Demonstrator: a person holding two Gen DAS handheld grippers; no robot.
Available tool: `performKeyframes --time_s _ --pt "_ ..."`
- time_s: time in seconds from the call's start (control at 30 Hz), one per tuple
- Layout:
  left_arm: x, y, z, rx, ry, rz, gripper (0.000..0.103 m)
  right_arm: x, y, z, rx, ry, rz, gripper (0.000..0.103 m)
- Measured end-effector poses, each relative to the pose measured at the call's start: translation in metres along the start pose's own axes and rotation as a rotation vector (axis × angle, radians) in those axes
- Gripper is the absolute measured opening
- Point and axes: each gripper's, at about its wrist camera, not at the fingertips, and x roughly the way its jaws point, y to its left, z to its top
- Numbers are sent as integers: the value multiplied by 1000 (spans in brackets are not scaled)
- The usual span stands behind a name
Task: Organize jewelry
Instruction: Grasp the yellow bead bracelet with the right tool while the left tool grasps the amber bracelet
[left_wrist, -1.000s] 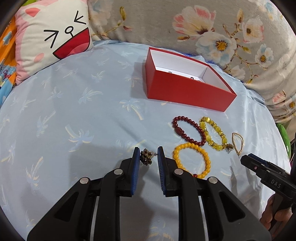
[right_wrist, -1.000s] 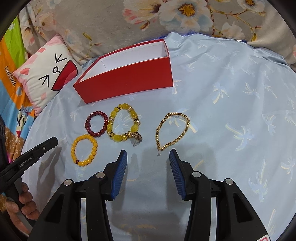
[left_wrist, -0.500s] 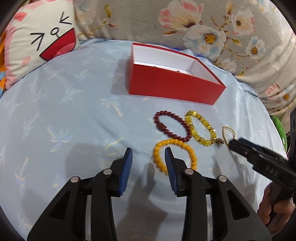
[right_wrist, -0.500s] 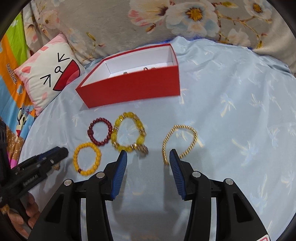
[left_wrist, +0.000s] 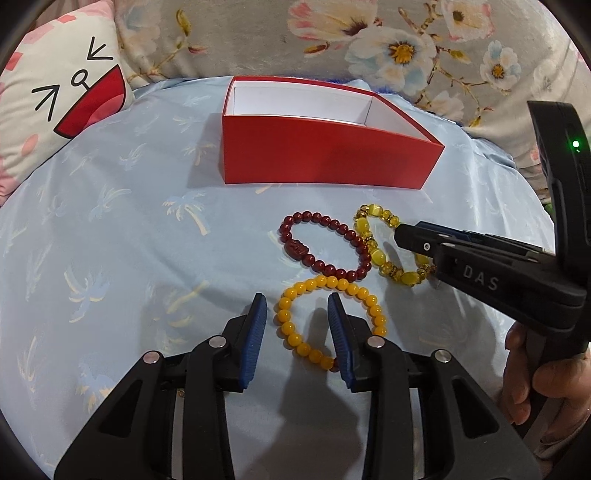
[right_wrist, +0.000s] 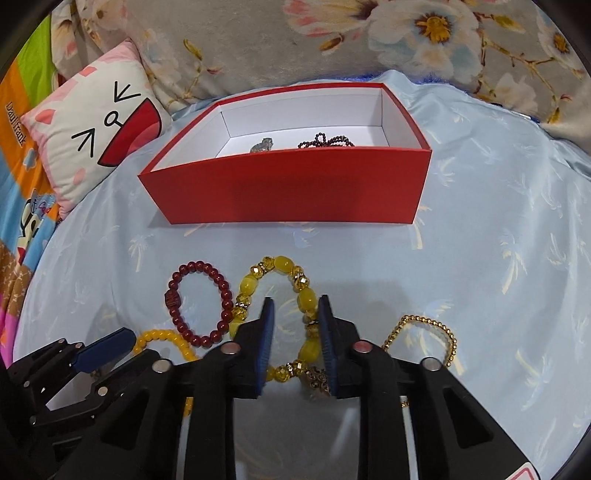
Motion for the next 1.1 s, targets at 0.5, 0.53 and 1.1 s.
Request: performKeyframes --time_s 0.5,0.53,1.1 --pt "-9 -6 5 -2 -15 -30 7 -19 -14 -3 58 -24 29 1" --pt "-9 -6 6 -4 -16 -31 7 -19 -13 -2 48 -21 29 1" --pt "-1 0 5 -24 13 -27 7 19 17 12 -101 45 -39 9"
